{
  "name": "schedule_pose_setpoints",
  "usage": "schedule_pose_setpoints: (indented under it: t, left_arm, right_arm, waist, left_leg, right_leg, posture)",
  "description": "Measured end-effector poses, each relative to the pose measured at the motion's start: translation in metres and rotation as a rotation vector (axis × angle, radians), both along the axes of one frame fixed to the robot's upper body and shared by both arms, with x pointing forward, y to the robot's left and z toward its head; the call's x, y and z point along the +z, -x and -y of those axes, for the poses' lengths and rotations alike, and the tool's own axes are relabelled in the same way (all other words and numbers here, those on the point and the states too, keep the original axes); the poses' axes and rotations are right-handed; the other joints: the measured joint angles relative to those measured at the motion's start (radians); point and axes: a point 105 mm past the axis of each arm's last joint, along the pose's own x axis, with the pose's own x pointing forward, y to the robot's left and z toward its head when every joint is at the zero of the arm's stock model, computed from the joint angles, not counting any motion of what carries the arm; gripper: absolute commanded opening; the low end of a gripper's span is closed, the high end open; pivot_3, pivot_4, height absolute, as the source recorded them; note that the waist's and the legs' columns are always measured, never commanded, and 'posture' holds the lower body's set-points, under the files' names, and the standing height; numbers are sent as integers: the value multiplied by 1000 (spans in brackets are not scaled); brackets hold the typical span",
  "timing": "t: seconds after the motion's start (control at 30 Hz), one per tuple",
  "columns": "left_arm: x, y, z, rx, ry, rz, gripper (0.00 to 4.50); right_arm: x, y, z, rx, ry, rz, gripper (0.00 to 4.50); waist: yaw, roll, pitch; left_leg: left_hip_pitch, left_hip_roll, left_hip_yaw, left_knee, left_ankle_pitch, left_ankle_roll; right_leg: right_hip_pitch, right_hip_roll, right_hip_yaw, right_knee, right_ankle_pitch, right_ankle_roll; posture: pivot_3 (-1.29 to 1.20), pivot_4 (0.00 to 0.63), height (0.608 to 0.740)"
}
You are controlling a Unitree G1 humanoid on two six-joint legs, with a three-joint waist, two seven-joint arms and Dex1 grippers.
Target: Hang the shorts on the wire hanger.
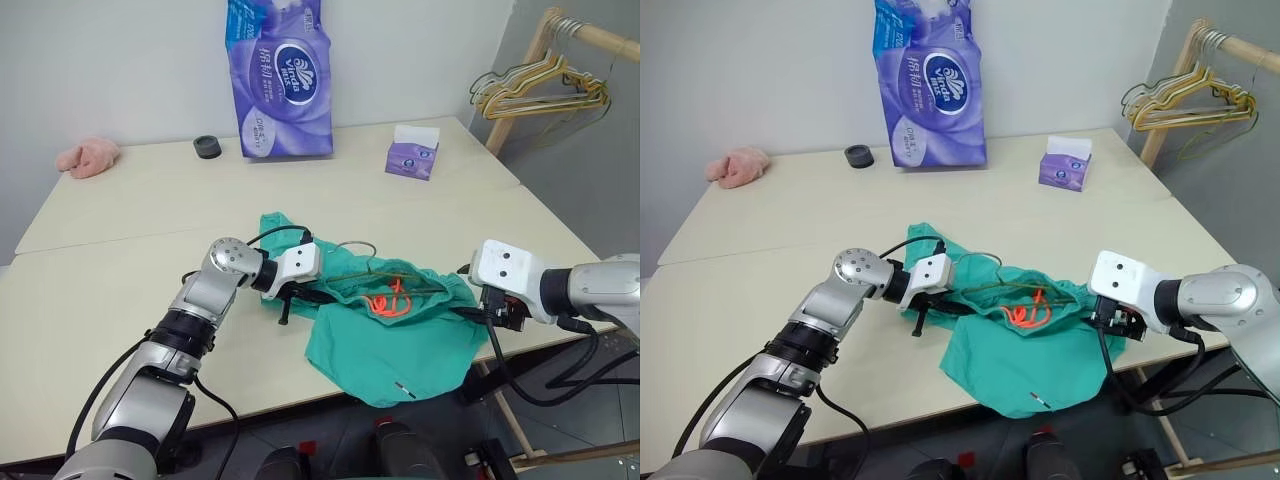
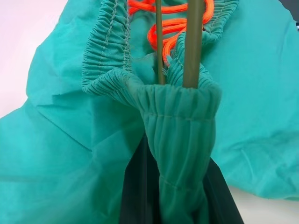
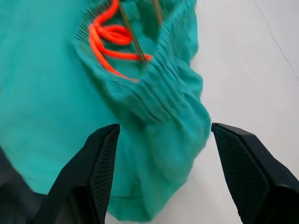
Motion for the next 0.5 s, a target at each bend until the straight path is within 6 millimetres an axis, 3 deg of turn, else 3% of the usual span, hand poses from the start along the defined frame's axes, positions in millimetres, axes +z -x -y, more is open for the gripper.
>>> schedule_pose_setpoints:
  t: [0.13, 0.3, 0.5]
  left_arm:
    - [0, 0, -1, -2, -3, 1, 0]
    - [1, 2, -1, -15, -7, 1, 0]
    - [1, 2, -1, -21, -9, 4, 0]
  right_arm:
    - [-9, -5, 6, -18, 2, -11, 3347]
    - [-22, -9, 0, 19, -4, -31, 3347]
    - [-20, -22, -15, 73, -15, -24, 3347]
  waist:
    - [-1, 0, 0]
    - [-1, 0, 0]
    - [-3, 0, 0]
  left_leg:
    - [0, 0, 0, 0, 0, 0]
    - [0, 0, 0, 0, 0, 0]
    - [0, 0, -1, 0, 0, 0]
  right_leg:
    - [0, 0, 0, 0, 0, 0]
    - [0, 0, 0, 0, 0, 0]
    - [0, 0, 0, 0, 0, 0]
  posture:
    - [-253, 72, 740]
    - [-255, 67, 740]
    - [-253, 66, 740]
